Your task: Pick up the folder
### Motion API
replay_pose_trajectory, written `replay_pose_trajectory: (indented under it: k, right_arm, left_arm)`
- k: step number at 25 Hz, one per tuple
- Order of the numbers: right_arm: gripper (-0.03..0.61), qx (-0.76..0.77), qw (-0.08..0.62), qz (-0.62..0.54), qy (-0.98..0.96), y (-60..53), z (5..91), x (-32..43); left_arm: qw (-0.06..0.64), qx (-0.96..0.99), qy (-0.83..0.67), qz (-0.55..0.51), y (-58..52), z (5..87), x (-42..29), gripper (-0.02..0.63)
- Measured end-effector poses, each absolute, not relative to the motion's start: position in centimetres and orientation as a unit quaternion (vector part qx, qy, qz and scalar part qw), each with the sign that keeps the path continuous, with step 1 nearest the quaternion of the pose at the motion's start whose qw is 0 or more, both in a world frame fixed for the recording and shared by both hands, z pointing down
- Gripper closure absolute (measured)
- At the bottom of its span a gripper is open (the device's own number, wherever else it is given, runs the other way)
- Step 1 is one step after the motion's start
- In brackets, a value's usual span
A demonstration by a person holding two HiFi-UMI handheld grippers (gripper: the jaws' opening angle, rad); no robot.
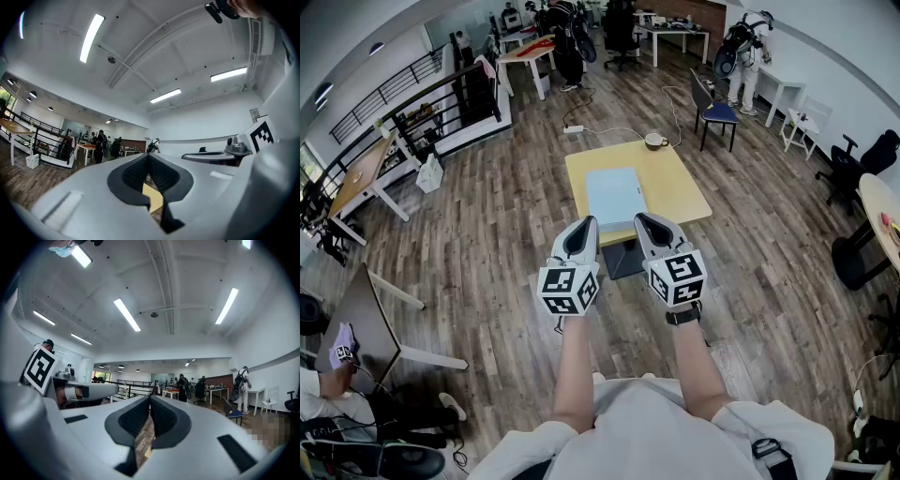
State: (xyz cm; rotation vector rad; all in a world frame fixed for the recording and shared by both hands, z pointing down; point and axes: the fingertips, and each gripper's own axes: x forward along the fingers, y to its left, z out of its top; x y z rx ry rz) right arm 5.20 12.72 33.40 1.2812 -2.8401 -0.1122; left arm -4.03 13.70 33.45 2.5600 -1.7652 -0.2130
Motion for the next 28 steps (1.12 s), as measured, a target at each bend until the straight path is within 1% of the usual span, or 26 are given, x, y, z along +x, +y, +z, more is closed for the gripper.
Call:
replay_pose_trajectory:
  k: [10, 16, 19, 22, 28]
  right_arm:
    - [0.565, 0.417, 0.016, -0.032, -0.908, 12.7, 34.2, 8.6]
    - [0.565, 0.418, 0.011, -0.018, -0.908, 13.1, 36.7, 10.7]
    - [0.565, 0.409, 0.026, -0.009, -0.912, 12.5, 37.5, 10.4]
    - [0.565, 0.400, 0.021, -0.007, -0.916, 11.6, 38.0, 9.4]
    - [0.565, 0.403, 0.026, 0.003, -0.915, 4.5, 39.2, 7.3]
  left_arm:
    - [0.035, 0.820, -0.568, -0.058, 13.0, 34.8, -1.0, 0.603]
    - [0.034, 0.830, -0.555, -0.032, 14.1, 36.8, 2.0, 0.603]
    - [0.042, 0.829, -0.557, -0.026, 13.6, 37.4, 2.3, 0.603]
    - [0.043, 0.826, -0.561, -0.031, 12.3, 37.7, 1.5, 0.603]
    - [0.041, 0.835, -0.548, -0.033, 5.7, 38.8, 0.2, 0.603]
